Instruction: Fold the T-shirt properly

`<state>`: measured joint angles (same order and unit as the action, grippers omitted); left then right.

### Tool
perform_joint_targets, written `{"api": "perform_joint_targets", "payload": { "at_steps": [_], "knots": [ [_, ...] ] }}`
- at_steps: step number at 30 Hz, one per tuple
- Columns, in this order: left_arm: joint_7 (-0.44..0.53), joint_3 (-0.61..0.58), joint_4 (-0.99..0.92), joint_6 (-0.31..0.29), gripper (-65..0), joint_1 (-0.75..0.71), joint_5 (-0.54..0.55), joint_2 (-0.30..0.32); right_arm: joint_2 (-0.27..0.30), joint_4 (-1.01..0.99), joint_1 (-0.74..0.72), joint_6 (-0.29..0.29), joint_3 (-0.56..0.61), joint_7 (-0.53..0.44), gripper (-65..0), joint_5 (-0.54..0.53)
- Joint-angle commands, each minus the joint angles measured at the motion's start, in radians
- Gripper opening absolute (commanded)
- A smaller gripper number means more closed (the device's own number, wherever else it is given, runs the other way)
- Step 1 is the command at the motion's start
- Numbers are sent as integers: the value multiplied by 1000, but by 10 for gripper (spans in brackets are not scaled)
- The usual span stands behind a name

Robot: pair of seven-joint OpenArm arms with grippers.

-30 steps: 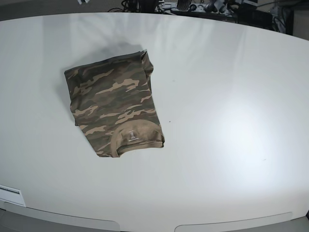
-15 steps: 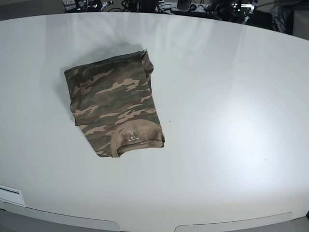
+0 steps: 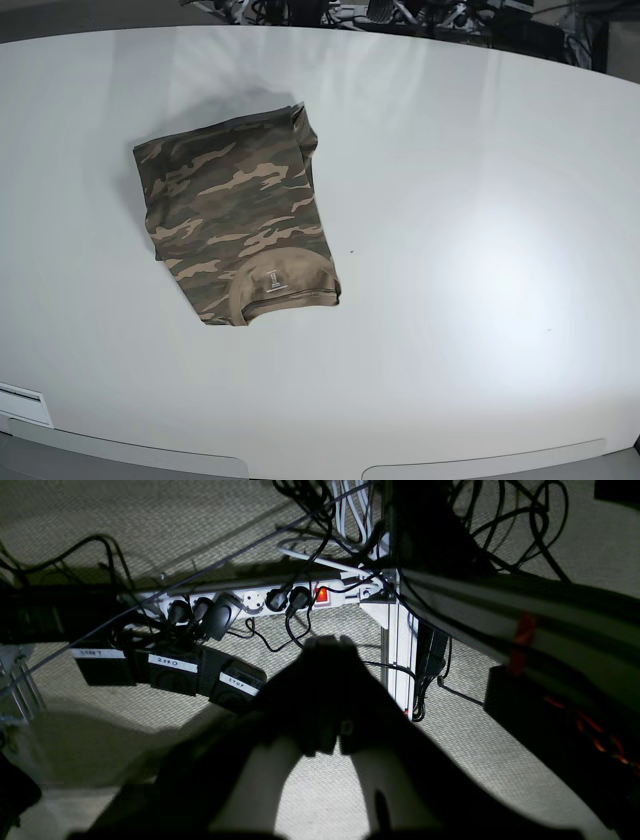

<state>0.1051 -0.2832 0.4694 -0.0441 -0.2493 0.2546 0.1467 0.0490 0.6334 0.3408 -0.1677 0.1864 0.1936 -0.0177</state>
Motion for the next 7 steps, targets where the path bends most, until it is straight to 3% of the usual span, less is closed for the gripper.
{"api": "perform_joint_targets", "payload": {
  "at_steps": [1, 7],
  "knots": [
    [8, -3, 2, -6, -650, -6, 2, -3, 0, 4, 8, -16, -2, -15, -650, -3],
    [8, -3, 2, -18, -650, -21, 8, -26, 0, 8, 8, -53, -2, -38, -650, -4]
  ]
}}
